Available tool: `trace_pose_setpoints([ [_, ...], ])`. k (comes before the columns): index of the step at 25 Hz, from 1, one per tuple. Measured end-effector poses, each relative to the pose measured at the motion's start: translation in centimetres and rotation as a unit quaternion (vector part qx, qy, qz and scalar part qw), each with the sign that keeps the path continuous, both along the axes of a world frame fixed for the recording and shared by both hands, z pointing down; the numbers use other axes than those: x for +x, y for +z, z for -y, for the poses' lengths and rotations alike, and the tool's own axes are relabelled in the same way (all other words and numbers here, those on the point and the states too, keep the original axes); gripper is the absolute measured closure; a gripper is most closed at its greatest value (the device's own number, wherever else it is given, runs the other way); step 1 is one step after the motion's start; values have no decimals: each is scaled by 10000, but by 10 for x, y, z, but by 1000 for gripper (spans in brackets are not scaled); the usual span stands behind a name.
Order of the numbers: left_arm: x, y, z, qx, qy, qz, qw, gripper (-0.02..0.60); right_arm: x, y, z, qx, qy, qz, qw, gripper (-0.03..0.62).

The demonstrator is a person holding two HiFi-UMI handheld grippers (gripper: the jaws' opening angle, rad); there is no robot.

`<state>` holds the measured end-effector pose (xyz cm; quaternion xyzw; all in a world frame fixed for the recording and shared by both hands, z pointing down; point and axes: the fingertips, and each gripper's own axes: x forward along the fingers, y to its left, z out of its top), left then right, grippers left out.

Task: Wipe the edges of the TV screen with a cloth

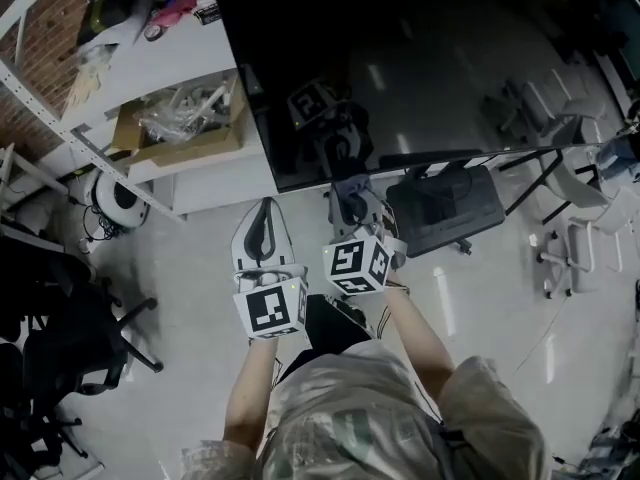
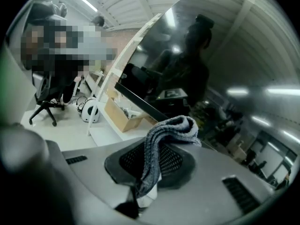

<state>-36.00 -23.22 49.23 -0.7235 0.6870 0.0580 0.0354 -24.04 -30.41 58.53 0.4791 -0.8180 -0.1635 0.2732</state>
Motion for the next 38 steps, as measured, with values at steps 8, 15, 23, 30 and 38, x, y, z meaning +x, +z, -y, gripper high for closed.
trace_pose_setpoints([
  [8, -85, 14, -3, -153, -70, -23, 9999, 566, -73, -5, -18, 9, 404, 592, 9974, 545],
  [15, -127, 14, 6, -267, 404, 103, 9988, 566, -78, -13, -21, -156, 1185, 1123, 9865, 545],
  [23, -118, 10, -2, -160, 584, 93, 9981, 566, -116, -16, -43, -92, 811, 1175, 9897, 545],
  [30, -134, 11, -16, -182, 309, 49, 9993, 566, -130, -27, -60, -58, 433, 1345, 9900, 545],
  [38, -101, -2, -27, -54, 437, 110, 9990, 566, -132, -73, -107, 225, -586, 1709, 9833, 545],
])
